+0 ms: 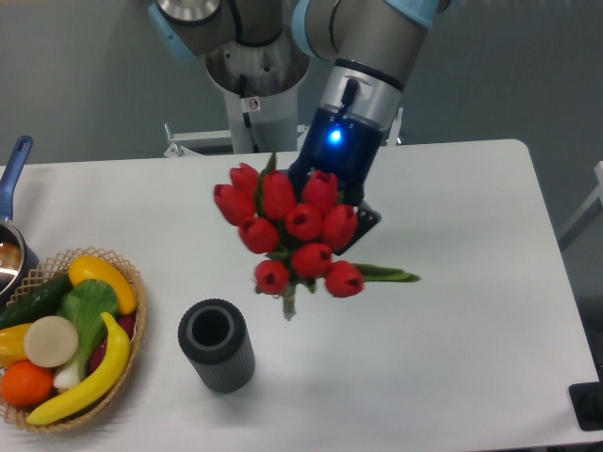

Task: Insert the flowers into the vase
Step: 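Carry the red tulip bunch in the gripper over the grey vase, then lower the tulip stems down into the grey vase opening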

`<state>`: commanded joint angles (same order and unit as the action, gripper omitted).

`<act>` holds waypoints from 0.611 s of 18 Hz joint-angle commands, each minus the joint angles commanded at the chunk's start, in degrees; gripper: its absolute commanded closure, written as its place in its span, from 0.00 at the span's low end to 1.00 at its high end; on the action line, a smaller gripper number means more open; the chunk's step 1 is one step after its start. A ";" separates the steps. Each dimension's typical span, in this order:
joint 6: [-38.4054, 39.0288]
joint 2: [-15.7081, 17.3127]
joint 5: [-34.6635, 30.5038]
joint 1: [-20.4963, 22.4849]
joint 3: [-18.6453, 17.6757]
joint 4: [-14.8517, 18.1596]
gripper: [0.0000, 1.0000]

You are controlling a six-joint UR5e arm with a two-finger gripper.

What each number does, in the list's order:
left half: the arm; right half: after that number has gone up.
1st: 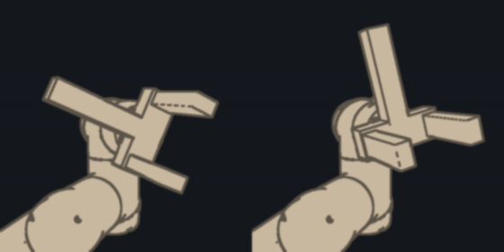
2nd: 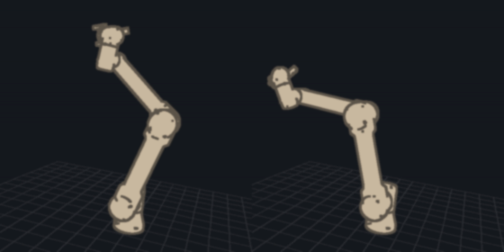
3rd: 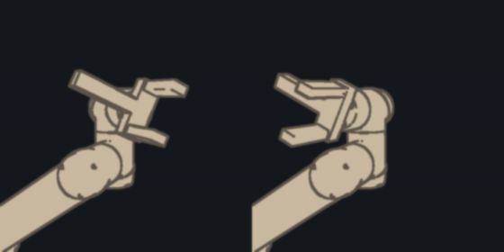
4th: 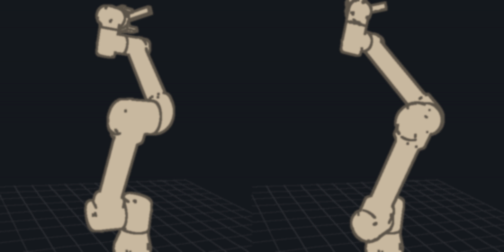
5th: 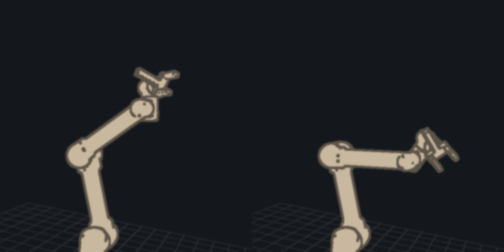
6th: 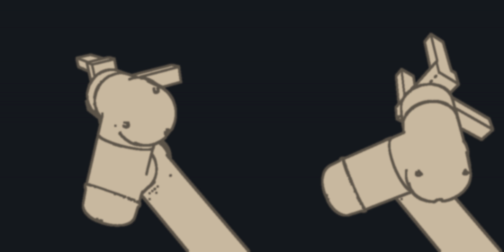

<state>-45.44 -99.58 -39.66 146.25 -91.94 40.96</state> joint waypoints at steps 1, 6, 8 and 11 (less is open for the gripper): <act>0.09 0.00 1.58 0.00 0.35 0.00 0.60; 0.27 -0.27 7.91 -0.09 0.18 0.00 0.60; 0.18 -0.35 9.33 -0.09 -0.35 0.00 0.60; -0.17 -1.31 9.33 -1.22 -0.26 0.00 0.60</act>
<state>-45.61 -100.89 -30.32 145.03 -92.20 40.96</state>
